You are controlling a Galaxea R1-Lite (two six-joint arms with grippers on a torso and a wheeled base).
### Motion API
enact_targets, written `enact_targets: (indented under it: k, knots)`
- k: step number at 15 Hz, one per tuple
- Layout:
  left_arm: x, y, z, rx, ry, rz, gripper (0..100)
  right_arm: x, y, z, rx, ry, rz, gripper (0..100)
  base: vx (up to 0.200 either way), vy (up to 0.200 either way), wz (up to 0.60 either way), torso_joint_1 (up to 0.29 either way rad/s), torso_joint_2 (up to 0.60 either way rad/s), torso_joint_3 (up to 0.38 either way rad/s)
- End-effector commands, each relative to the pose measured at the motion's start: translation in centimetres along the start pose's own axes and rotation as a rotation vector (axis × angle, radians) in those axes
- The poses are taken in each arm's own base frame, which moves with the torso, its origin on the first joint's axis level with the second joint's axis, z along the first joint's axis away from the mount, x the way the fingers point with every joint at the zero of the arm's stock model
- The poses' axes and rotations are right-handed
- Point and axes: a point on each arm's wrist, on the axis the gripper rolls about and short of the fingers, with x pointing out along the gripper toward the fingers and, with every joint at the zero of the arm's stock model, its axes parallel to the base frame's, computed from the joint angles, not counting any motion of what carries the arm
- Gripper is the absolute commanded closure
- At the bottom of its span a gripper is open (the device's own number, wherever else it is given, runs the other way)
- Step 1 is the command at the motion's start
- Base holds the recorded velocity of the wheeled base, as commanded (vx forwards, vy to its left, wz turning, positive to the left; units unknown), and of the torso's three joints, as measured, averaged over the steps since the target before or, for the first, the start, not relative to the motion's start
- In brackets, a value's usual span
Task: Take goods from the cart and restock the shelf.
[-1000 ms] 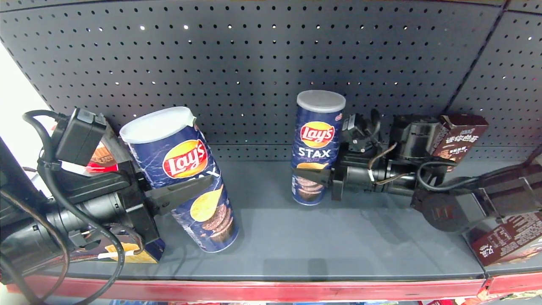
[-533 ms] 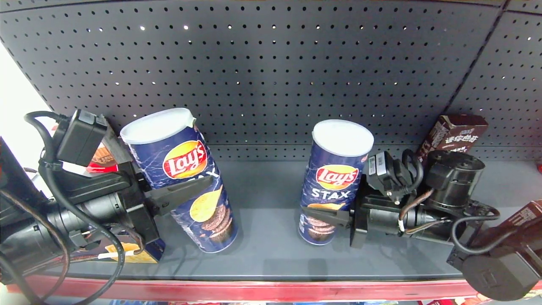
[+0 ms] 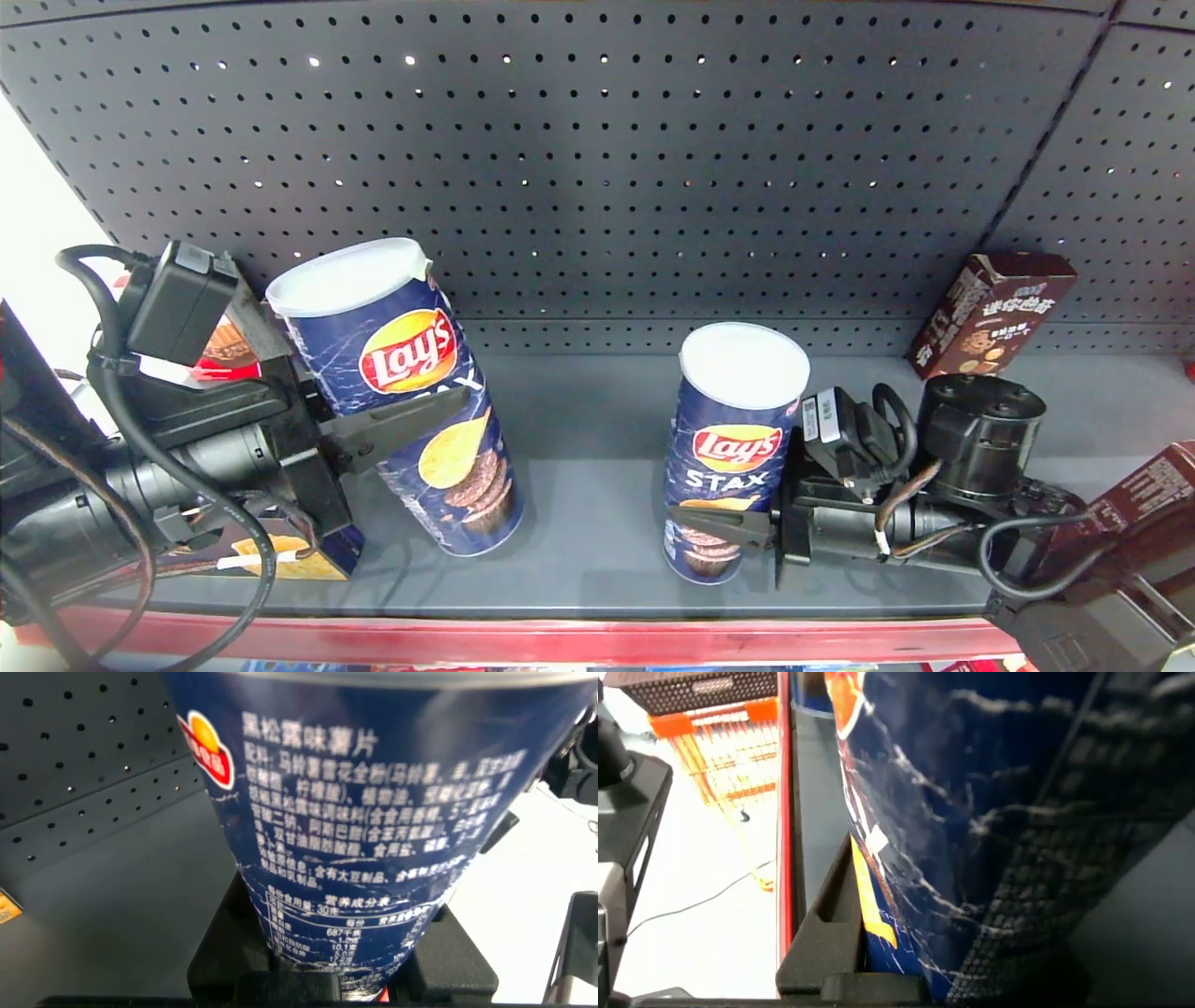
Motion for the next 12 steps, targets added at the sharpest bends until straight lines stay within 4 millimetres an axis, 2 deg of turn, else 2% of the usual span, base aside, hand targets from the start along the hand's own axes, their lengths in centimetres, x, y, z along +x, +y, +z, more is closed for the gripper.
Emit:
enact_targets:
  k: [1,5,6,8,12]
  knots:
    - [0.0,0.0,-0.1,-0.002,0.002,0.0,100,0.4,-0.1,-0.8,0.014,0.014,0.01,100,0.0,0.0,0.0,0.0,0.0,0.0]
    - [0.0,0.0,-0.1,-0.003,0.003,0.002,100,1.2,0.1,-1.7,0.004,0.027,0.031,100,0.0,0.0,0.0,0.0,0.0,0.0]
    - [0.0,0.0,-0.2,-0.004,0.005,0.002,100,1.1,0.2,-1.6,0.003,0.027,0.032,0,0.0,0.0,0.0,0.0,0.0,0.0]
    - [0.0,0.0,-0.2,-0.004,0.005,0.002,100,0.8,0.3,-1.5,0.001,0.028,0.025,0,0.0,0.0,0.0,0.0,0.0,0.0]
    - [0.0,0.0,-0.2,-0.002,0.005,0.002,100,-1.5,0.7,0.6,-0.026,0.008,-0.023,0,0.0,0.0,0.0,0.0,0.0,0.0]
